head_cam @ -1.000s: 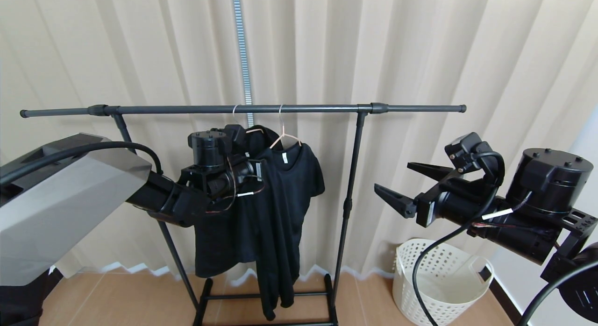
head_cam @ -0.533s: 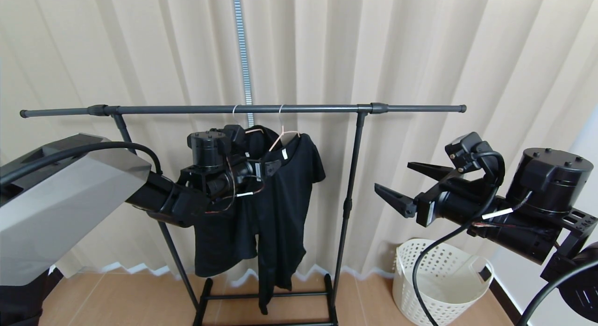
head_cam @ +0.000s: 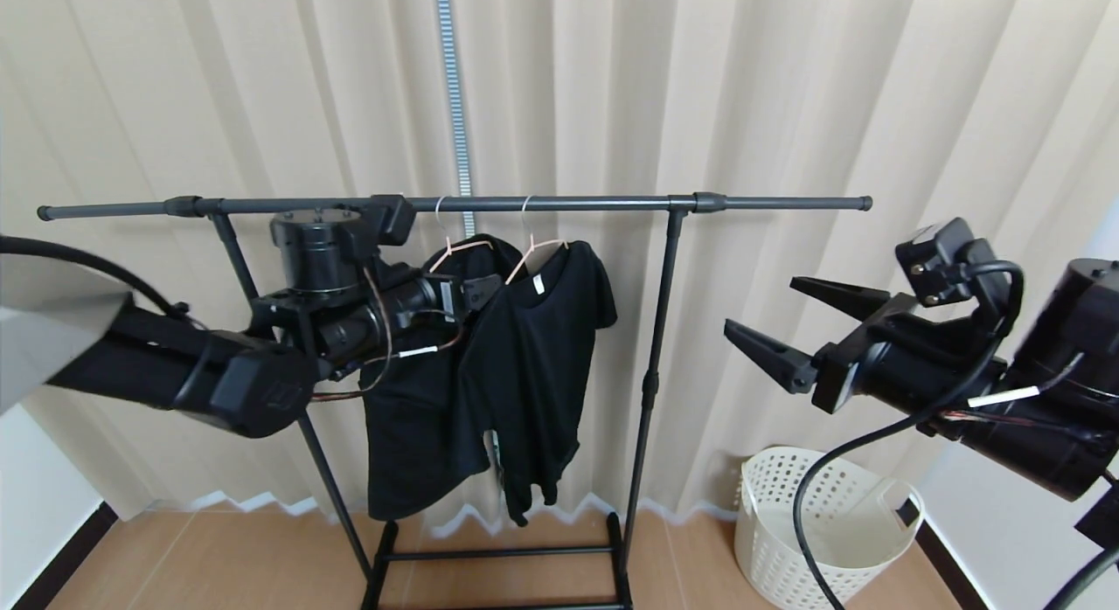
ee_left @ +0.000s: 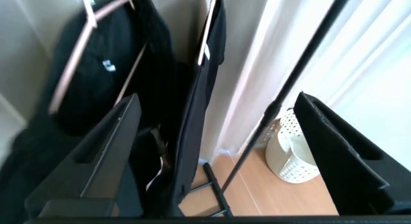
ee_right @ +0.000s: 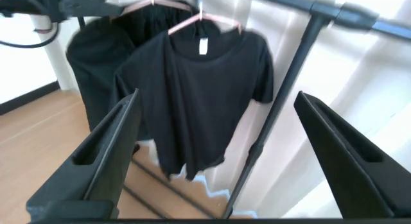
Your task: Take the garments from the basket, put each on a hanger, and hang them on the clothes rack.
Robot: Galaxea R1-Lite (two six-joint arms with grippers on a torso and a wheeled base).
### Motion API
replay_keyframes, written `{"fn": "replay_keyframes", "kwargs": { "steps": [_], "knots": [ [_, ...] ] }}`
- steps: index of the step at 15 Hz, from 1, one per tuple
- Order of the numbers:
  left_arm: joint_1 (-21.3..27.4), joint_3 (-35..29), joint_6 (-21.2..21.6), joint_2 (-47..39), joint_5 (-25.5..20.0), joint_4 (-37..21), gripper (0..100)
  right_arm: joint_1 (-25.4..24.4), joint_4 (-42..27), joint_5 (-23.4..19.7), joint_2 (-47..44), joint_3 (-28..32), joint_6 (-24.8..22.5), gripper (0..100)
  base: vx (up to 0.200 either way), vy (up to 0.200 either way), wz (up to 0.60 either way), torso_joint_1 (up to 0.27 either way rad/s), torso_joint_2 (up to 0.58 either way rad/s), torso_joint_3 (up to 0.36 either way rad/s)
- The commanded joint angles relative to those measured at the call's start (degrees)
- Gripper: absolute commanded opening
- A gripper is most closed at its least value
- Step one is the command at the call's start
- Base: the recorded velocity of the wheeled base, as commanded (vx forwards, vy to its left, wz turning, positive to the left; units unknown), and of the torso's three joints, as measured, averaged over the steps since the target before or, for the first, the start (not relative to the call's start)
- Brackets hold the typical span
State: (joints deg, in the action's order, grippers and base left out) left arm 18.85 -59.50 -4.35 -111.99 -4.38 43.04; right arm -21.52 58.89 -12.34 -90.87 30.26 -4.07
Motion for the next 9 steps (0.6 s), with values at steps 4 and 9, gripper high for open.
{"fn": "replay_keyframes", "kwargs": {
  "steps": [4,9],
  "knots": [
    [-0.2,25.1,1.6,33.2,-0.5,-0.4,100,-0.1,-2.0,0.2,18.4,-6.5,-4.7,100,0.000,0.000,0.00,0.000,0.00,0.000],
    [-0.2,48.1,1.8,55.9,-0.5,-1.8,100,0.1,-24.1,3.4,45.0,-21.5,-8.0,100,0.000,0.000,0.00,0.000,0.00,0.000]
  ]
}}
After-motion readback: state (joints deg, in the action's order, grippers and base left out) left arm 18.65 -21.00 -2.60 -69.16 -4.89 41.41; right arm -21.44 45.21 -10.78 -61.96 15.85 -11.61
